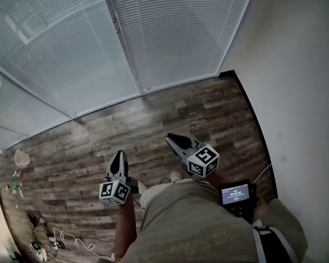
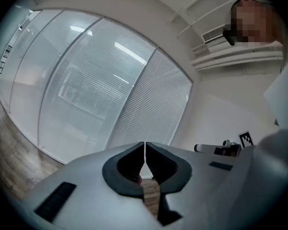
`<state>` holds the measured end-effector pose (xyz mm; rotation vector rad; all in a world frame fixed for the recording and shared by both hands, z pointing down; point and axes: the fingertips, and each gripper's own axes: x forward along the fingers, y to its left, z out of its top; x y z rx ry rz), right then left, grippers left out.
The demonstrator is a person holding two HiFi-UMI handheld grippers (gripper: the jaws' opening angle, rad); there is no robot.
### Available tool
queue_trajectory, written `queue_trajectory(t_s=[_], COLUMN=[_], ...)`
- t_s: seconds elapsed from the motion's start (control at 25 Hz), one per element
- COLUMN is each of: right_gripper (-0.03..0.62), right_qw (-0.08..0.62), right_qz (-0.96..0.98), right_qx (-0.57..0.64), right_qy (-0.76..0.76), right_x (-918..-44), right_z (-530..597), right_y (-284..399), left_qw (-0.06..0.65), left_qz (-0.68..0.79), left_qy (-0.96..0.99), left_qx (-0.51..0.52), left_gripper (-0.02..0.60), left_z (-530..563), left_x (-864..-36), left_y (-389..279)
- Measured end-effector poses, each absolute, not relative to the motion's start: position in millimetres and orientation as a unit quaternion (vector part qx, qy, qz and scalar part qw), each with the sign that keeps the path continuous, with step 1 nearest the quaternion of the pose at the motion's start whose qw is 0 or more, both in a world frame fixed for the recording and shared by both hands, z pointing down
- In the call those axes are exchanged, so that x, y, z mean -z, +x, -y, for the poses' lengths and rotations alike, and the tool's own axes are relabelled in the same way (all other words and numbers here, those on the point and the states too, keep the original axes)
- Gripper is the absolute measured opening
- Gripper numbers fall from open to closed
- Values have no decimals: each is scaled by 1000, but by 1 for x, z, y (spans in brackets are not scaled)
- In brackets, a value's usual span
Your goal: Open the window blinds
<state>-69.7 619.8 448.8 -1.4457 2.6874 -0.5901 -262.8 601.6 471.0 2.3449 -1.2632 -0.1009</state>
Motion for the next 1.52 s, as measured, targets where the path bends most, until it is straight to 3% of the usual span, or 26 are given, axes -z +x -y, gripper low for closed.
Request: queue_trajectory(t_s=[0.6, 0.8, 1.12, 1.52], right_gripper=[41, 46, 143, 149], right_qw=[-16, 13, 29, 67], right_qz=[-868, -869, -869, -854], right_qx=[156, 161, 133, 167], right_qy=[-471, -467, -476, -489], right_x=[-450, -444, -438, -436], right_z=[-628, -627, -627, -620], right_y=[-50, -52, -37, -15], left_qw=[241, 239, 232, 237], left_qz=[475, 474, 480, 479], left_qy=[846, 847, 846, 845], left_qx=[28, 19, 15, 25], left_gripper=[26, 26, 26, 26], left_z=[-623, -627, -625, -624], left_x=[-478, -481, -478, -473], left_y=[-236, -242, -236, -220])
